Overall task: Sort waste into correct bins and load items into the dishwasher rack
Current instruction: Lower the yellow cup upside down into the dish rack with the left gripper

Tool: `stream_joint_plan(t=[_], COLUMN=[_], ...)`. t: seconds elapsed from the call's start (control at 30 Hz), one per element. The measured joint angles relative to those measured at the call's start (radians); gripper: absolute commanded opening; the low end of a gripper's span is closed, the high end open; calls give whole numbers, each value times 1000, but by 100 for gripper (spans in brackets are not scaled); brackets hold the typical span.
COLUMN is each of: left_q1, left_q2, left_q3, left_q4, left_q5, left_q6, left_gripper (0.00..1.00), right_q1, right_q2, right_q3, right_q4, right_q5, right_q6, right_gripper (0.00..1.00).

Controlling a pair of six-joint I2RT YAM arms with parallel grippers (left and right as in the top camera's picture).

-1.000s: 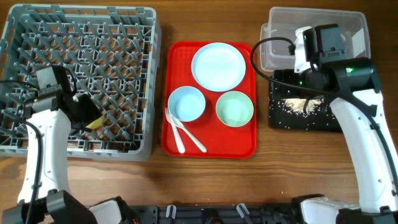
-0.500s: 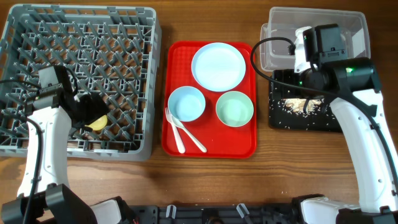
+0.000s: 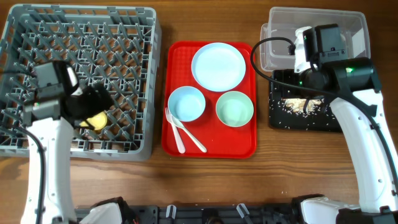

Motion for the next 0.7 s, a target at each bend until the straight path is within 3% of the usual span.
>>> stream_joint_plan(t=[0.03,0.1,0.17,0.33,0.7], left_q1=[-28,-72,-108,-144,-71], left_q2=[-8,-8,-3,37,126], left_q3=[4,6,5,5,5], left_q4=[-9,-29,-44,-47,-39], left_q5=[8,18,26,-3,-121], left_q6=[-5,-1,1,2,2], left_gripper=[50,27,12,7,9], right_q1=[0,0,0,0,0], right_q2=[0,0,0,0,0], right_q3=[0,0,0,0,0], right_q4=[0,0,-1,-4,-11], right_q5=[0,0,0,0,0], right_q6=[0,0,0,0,0], right_gripper=[89,89,89,89,89])
